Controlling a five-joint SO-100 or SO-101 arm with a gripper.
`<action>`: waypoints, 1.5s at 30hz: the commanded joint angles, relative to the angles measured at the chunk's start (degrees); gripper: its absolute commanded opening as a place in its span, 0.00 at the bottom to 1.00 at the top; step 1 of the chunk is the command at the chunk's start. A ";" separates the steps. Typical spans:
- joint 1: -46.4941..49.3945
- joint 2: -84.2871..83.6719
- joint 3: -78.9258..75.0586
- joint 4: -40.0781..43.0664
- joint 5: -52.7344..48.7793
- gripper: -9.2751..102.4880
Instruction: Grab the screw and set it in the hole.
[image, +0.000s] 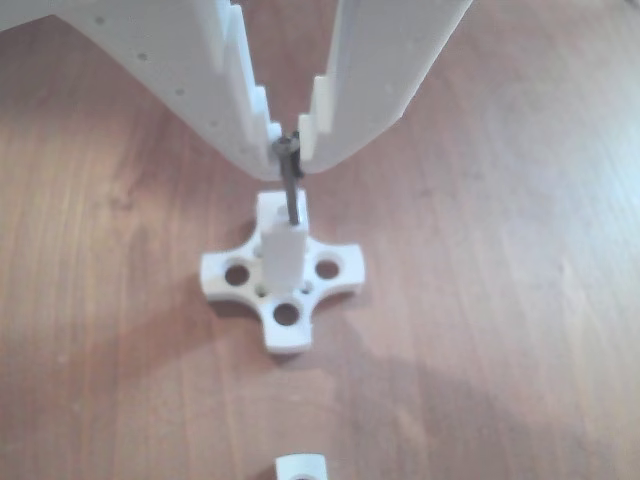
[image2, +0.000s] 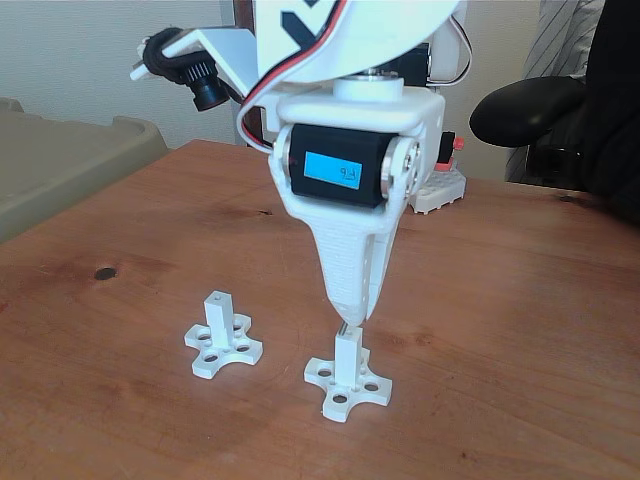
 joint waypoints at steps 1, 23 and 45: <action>-1.05 1.76 -2.90 0.44 0.26 0.04; -1.05 1.76 -2.46 0.62 0.26 0.04; -0.88 -0.35 -2.99 -0.18 -0.09 0.04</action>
